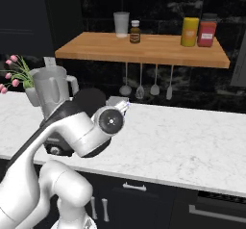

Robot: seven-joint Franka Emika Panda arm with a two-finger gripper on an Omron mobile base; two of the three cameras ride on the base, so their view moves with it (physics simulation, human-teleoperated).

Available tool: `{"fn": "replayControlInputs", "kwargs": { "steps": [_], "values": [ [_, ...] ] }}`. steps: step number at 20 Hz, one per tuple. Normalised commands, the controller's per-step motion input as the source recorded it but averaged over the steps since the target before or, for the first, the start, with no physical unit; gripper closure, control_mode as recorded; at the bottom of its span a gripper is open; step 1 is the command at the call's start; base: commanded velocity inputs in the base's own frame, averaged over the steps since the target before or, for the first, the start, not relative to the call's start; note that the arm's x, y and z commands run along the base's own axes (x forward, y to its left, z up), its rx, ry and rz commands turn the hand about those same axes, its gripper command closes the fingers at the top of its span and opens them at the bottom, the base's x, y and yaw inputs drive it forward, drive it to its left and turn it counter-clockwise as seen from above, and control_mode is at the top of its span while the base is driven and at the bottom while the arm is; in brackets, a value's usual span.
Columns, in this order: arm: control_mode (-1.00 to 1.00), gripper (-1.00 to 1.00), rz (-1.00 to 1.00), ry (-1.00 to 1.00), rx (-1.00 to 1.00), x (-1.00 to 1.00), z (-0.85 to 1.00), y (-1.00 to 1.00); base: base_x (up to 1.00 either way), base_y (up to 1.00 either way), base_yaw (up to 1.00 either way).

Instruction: Close the lid blender by securely placing the lid on top.

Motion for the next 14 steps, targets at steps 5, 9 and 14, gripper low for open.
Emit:
{"fn": "replayControlInputs", "kwargs": {
  "steps": [5, 9, 14],
  "values": [
    [-1.00, 1.00, 0.00, -0.11, 0.04, -0.44, 1.00, 0.08, 0.00, 0.00, 0.00],
    [-1.00, 1.00, 0.00, -0.06, 0.03, -0.33, 1.00, 0.00, 0.00, 0.00, 0.00],
    [-1.00, 1.00, 0.00, -0.01, 0.01, -0.04, 0.83, 0.37, 0.00, 0.00, 0.00]
  ]
}}
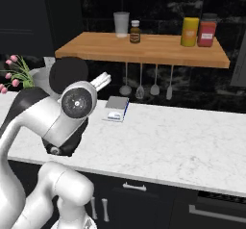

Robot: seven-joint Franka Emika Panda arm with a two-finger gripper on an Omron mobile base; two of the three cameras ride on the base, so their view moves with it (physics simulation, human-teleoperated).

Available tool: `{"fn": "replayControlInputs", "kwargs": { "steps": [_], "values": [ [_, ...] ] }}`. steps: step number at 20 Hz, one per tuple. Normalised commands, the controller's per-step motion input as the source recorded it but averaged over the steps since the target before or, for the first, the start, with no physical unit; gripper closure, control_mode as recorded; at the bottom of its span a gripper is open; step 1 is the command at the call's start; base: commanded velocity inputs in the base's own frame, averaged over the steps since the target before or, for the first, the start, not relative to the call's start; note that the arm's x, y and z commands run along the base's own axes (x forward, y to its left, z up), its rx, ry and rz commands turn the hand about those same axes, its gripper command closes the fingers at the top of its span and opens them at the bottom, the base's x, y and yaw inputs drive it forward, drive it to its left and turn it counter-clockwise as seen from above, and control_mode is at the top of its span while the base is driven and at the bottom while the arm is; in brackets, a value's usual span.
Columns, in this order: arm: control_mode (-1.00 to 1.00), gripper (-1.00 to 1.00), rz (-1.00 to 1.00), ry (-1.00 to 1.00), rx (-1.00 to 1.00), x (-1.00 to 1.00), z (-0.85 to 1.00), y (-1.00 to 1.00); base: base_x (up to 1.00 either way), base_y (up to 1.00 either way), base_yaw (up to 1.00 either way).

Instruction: Close the lid blender by securely placing the lid on top.

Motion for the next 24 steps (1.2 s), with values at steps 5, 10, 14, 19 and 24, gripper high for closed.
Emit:
{"fn": "replayControlInputs", "kwargs": {
  "steps": [5, 10, 14, 19, 24],
  "values": [
    [-1.00, 1.00, 0.07, 0.05, 0.00, 0.15, 0.47, 0.70, 0.00, 0.00, 0.00],
    [-1.00, 1.00, 0.12, 0.16, -0.03, 0.50, 0.03, 0.75, 0.00, 0.00, 0.00],
    [-1.00, 1.00, 0.08, 0.28, -0.07, 0.61, 0.00, 0.39, 0.00, 0.00, 0.00],
    [-1.00, 1.00, 0.16, 0.18, -0.06, 0.62, 0.00, 0.17, 0.00, 0.00, 0.00],
    [-1.00, 1.00, 0.03, 0.04, 0.00, 0.35, -0.09, 0.02, 0.00, 0.00, 0.00]
  ]
}}
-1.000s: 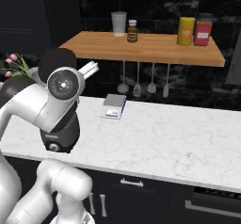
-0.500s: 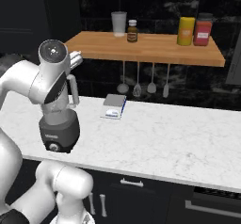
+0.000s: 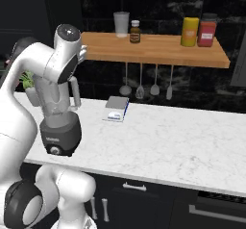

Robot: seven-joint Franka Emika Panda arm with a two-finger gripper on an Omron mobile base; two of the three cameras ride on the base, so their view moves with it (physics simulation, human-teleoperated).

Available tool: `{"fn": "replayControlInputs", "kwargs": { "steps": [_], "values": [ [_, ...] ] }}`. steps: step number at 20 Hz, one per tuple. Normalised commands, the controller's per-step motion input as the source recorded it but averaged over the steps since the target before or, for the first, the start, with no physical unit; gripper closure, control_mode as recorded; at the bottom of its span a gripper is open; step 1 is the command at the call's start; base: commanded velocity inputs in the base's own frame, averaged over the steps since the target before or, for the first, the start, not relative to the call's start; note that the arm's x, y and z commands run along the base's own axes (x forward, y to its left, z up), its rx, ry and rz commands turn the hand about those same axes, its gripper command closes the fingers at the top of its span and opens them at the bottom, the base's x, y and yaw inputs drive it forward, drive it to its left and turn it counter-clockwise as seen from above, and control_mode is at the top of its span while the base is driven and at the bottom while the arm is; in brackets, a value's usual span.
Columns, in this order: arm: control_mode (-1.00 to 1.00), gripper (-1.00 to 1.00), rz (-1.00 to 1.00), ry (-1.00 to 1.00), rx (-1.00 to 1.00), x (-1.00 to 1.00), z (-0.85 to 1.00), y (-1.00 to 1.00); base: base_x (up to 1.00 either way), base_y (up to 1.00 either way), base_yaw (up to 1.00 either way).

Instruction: Close the lid blender by securely placing the lid on top.

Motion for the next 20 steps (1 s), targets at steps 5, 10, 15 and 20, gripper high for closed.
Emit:
{"fn": "replayControlInputs", "kwargs": {
  "steps": [5, 10, 15, 20],
  "values": [
    [-1.00, 1.00, 0.02, 0.05, -0.09, 0.32, -0.01, 0.25, 0.00, 0.00, 0.00],
    [-1.00, 1.00, 0.05, 0.01, -0.11, 0.28, -0.01, 0.25, 0.00, 0.00, 0.00],
    [-1.00, 1.00, 0.09, 0.04, -0.05, 0.59, -0.01, 0.05, 0.00, 0.00, 0.00],
    [-1.00, 1.00, 0.03, 0.06, -0.05, 0.30, 0.00, 0.09, 0.00, 0.00, 0.00]
  ]
}}
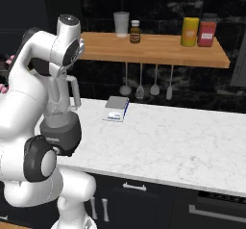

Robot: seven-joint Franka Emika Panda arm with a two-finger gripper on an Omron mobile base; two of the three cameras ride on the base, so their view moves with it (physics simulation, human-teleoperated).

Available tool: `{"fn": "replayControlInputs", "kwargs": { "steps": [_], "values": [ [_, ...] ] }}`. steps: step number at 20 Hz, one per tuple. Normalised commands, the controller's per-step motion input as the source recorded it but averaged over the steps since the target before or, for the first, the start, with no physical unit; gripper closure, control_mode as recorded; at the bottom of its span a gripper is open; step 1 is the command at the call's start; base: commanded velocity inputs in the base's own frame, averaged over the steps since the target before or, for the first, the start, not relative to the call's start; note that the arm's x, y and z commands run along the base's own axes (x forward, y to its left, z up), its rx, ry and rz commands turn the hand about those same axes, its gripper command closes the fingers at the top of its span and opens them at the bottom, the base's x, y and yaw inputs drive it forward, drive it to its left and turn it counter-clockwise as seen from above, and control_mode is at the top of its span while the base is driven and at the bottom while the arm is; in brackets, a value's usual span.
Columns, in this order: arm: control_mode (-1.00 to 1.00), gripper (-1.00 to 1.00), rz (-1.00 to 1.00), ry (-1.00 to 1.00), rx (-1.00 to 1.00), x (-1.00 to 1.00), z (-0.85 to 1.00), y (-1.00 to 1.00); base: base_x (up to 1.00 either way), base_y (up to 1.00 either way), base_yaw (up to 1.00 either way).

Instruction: Close the lid blender by securely placing the lid on top.

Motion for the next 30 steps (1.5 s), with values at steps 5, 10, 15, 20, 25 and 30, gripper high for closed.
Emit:
{"fn": "replayControlInputs", "kwargs": {
  "steps": [5, 10, 15, 20, 25, 30],
  "values": [
    [-1.00, 1.00, 0.00, 0.00, -0.05, -0.28, 0.00, 0.00, 0.00, 0.00, 0.00],
    [-1.00, 1.00, 0.00, 0.00, -0.04, -0.39, 0.00, 0.00, 0.00, 0.00, 0.00],
    [-1.00, 1.00, 0.02, 0.01, -0.03, -0.08, -0.01, 0.00, 0.00, 0.00, 0.00],
    [-1.00, 1.00, 0.08, 0.04, 0.00, 0.22, -0.06, 0.00, 0.00, 0.00, 0.00],
    [-1.00, 1.00, 0.13, 0.03, 0.00, 0.09, -0.02, -0.07, 0.00, 0.00, 0.00],
    [-1.00, 1.00, 0.07, 0.03, 0.00, -0.06, 0.03, -0.01, 0.00, 0.00, 0.00]
  ]
}}
